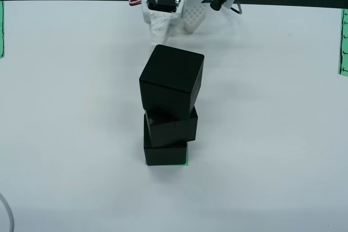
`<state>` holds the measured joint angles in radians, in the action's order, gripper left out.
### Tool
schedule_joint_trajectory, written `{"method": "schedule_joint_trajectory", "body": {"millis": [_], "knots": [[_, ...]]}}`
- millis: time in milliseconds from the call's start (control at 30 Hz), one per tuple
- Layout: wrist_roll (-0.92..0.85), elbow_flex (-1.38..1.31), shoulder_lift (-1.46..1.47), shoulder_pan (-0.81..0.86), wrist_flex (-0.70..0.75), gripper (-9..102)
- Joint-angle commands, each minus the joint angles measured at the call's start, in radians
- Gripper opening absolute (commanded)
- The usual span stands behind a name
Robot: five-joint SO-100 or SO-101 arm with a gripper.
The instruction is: Stack 3 Blocks on the chosen place.
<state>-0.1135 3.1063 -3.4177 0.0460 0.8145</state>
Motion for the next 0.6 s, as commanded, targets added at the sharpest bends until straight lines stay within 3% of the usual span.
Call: {"method": "schedule_joint_trajectory", "body": {"millis": [0, 567], "knots": [[0.011, 0.043, -0.012, 0.002, -0.002, 0], [0.184, 0.043, -0.012, -0.014, -0.005, 2]]}}
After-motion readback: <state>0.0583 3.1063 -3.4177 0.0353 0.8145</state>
